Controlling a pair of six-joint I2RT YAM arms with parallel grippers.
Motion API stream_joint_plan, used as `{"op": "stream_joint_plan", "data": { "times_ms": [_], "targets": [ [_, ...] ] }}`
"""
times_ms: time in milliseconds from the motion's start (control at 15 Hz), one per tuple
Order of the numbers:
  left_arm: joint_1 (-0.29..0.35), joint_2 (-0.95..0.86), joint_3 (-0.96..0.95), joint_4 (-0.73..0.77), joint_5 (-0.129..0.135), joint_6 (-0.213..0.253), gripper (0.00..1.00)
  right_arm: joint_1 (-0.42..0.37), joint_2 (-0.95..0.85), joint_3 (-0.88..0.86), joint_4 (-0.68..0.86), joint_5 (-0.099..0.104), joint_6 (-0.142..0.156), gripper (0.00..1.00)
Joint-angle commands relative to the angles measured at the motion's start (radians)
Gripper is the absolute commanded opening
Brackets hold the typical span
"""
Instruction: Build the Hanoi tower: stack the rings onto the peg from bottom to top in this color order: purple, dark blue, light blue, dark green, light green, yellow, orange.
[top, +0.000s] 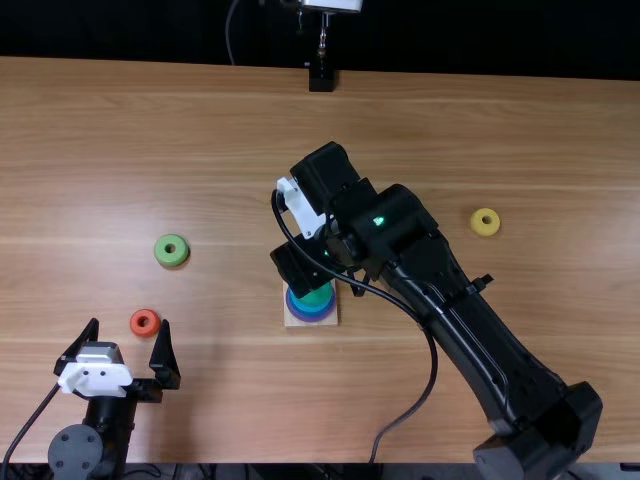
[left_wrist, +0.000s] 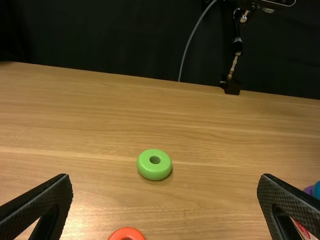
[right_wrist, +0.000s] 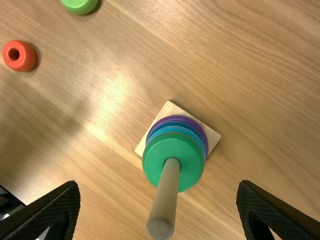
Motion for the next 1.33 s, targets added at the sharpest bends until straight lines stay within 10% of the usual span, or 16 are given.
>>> {"op": "stream_joint_plan", "data": {
  "times_ms": [0, 200, 467, 733, 1267],
  "targets": [
    [0.007, -0.012, -0.032, -0.002, 0.015, 0.008, 1.00, -0.003, 0.010, 0.017, 0.047, 0.000, 0.005, 1.00],
    [0.007, -0.012, -0.032, -0.002, 0.015, 0.008, 1.00, -0.078, -0.057, -0.104, 0.347, 0.004, -0.002, 1.00],
    [0.007, -0.012, -0.032, 0.000, 0.015, 0.008, 1.00, -0.245, -0.350, -0.451, 0.827, 0.059, -0.004, 1.00],
    [0.007, -0.012, -0.032, -0.002, 0.015, 0.008, 1.00, -0.397, -0.651, -0.870, 1.194, 0.057, -0.008, 1.00],
    [0.007, -0.012, -0.032, -0.002, 0.015, 0.008, 1.00, -0.652, -1.475, -1.669, 1.236, 0.054, -0.002, 1.00]
  ]
}}
